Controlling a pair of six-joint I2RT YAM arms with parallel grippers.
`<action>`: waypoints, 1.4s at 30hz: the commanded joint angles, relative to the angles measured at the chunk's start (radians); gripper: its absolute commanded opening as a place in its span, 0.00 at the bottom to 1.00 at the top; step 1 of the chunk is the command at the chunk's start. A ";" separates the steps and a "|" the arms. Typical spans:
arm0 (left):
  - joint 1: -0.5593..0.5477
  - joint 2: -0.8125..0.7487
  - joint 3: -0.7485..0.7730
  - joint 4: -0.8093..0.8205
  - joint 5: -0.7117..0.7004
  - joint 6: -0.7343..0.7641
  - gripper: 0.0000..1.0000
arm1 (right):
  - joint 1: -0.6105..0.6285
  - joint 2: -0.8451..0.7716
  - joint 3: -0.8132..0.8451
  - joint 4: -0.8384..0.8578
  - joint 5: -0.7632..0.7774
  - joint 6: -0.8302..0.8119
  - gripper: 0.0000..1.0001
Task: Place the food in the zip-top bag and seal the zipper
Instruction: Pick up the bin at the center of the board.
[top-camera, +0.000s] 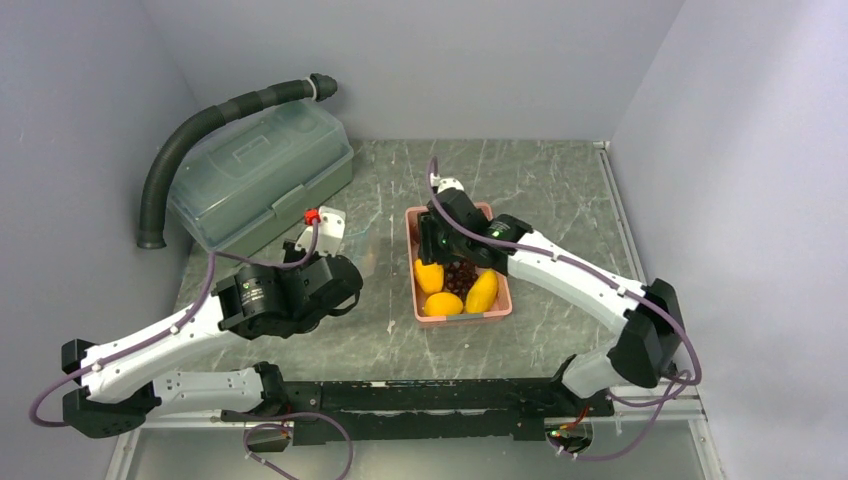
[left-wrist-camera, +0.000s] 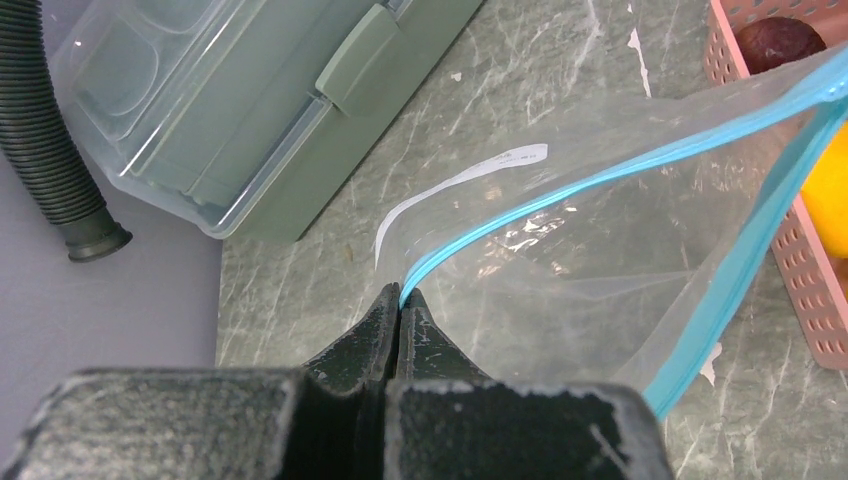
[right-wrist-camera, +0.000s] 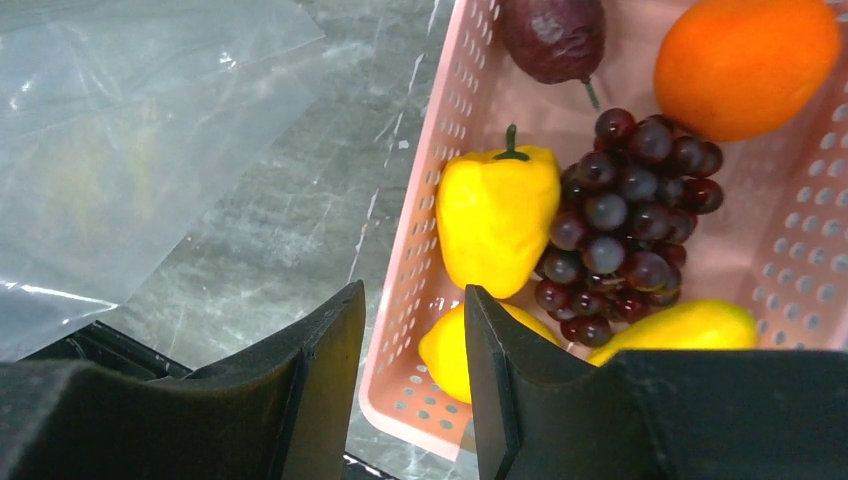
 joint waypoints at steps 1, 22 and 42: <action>-0.004 -0.018 -0.002 -0.003 -0.044 -0.038 0.00 | 0.038 0.052 -0.004 0.075 -0.002 0.048 0.45; -0.004 -0.050 -0.026 -0.016 -0.047 -0.048 0.00 | 0.128 0.309 0.055 0.050 0.074 0.097 0.39; -0.004 -0.042 -0.026 -0.020 -0.041 -0.051 0.00 | 0.139 0.300 0.038 0.019 0.166 0.097 0.00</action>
